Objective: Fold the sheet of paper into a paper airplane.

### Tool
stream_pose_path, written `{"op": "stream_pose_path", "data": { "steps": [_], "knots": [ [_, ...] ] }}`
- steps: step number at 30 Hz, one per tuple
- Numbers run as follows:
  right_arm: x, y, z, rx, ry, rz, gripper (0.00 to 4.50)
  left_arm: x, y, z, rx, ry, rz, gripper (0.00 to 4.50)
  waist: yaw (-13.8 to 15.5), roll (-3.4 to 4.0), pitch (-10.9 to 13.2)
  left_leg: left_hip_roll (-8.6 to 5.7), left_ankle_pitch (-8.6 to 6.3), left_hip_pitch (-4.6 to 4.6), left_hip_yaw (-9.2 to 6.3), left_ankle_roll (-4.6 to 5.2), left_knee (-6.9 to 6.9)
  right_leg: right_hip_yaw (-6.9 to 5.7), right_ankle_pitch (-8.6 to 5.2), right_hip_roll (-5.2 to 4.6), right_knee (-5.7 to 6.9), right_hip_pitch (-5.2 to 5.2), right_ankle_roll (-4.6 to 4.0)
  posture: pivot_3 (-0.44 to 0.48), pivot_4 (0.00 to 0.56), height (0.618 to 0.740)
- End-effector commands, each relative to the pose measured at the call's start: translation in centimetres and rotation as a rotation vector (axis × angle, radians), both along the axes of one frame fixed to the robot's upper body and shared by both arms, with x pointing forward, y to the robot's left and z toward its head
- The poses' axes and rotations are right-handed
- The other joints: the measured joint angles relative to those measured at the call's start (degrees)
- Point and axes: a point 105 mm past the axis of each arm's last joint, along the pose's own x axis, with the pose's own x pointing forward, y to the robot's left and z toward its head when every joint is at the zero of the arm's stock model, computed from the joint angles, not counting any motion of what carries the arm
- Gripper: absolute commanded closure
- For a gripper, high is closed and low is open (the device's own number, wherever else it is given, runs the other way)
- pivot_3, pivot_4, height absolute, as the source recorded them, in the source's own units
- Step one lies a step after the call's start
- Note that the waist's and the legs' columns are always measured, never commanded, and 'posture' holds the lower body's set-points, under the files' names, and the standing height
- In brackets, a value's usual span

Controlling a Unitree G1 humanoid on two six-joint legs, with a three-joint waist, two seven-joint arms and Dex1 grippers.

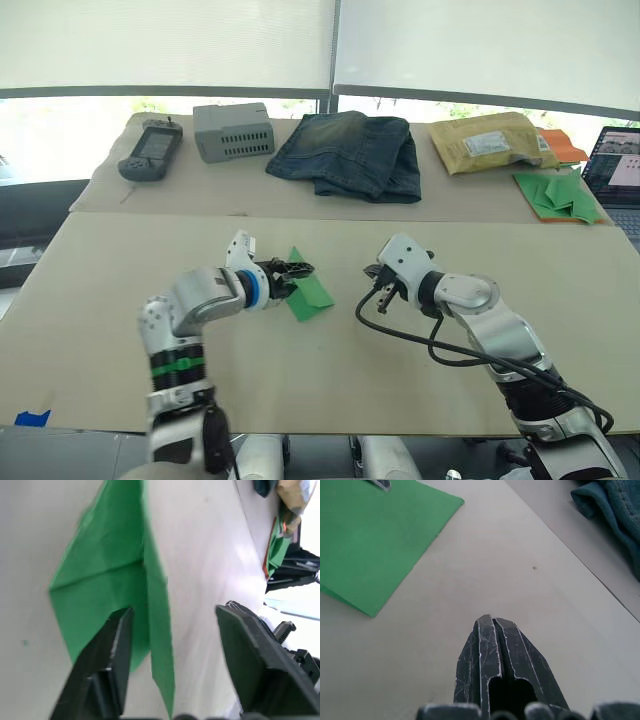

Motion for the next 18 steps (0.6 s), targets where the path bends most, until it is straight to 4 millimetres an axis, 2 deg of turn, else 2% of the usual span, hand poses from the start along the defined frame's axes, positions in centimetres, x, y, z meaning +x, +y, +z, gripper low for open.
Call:
{"op": "stream_pose_path", "data": {
  "steps": [1, 2, 5, 8, 10, 12, 16, 18],
  "knots": [
    [-0.6, 0.6, 2.3, 0.106, -0.008, 0.020, 4.50, -0.6, 2.6, 1.1, -0.006, -0.073, -0.123, 0.28, -0.6, 0.00, 0.0, 0.04, 0.00, 0.02, 0.07, -0.01, -0.03, -0.01, -0.02, 0.06, 0.02, -0.01, -0.03, 0.000, 0.150, 0.728],
    [-0.8, 0.7, 2.4, 0.118, -0.005, 0.028, 4.50, -0.8, 3.8, 1.5, 0.019, -0.085, -0.150, 0.02, -0.7, 0.01, 0.0, 0.10, 0.01, 0.02, 0.09, 0.00, -0.07, -0.04, -0.07, 0.11, 0.08, -0.06, -0.11, 0.000, 0.150, 0.728],
    [-1.6, 1.6, 2.8, 0.171, 0.018, 0.078, 4.50, -1.5, 6.4, 2.6, 0.097, -0.105, -0.212, 0.02, -1.0, 0.01, 0.0, 0.17, 0.01, -0.01, 0.02, 0.00, -0.14, -0.15, -0.15, 0.18, 0.11, -0.11, -0.21, 0.000, 0.150, 0.728],
    [-3.0, 2.9, 2.9, 0.238, 0.050, 0.168, 4.50, -1.0, 8.4, 3.9, 0.227, -0.186, -0.192, 0.02, -0.8, 0.02, 0.0, 0.13, 0.01, -0.02, 0.01, -0.01, -0.17, -0.22, -0.18, 0.11, 0.05, -0.07, -0.20, 0.000, 0.150, 0.728],
    [-4.0, 4.0, 2.8, 0.279, 0.078, 0.227, 3.90, 0.1, 9.5, 4.2, 0.403, -0.333, -0.145, 0.00, -0.6, 0.02, 0.0, 0.11, 0.01, -0.03, 0.05, -0.01, -0.16, -0.23, -0.19, 0.07, 0.01, -0.03, -0.18, 0.000, 0.150, 0.728],
    [-5.0, 5.1, 2.5, 0.287, 0.100, 0.281, 3.34, 0.2, 10.0, 3.8, 0.554, -0.502, -0.187, 0.00, -0.6, 0.08, 0.1, 0.10, 0.05, -0.02, 0.18, -0.09, -0.22, -0.23, -0.19, 0.00, -0.10, -0.02, -0.19, 0.000, 0.150, 0.728],
    [-5.7, 6.7, 1.7, 0.269, 0.130, 0.323, 1.94, -1.2, 10.2, 1.2, 0.598, -0.579, -0.371, 0.00, -0.7, 0.08, 0.1, 0.15, 0.17, 0.04, 0.43, -0.27, -0.59, -0.18, -0.25, -0.11, -0.26, -0.15, -0.29, 0.000, 0.150, 0.728],
    [-5.6, 7.4, 1.4, 0.264, 0.132, 0.322, 1.94, -1.5, 10.6, 0.5, 0.616, -0.597, -0.415, 0.00, -0.7, 0.05, 0.1, 0.27, 0.19, -0.02, 0.40, -0.27, -0.60, -0.24, -0.30, -0.02, -0.22, -0.21, -0.34, 0.000, 0.150, 0.728]
  ]
}}
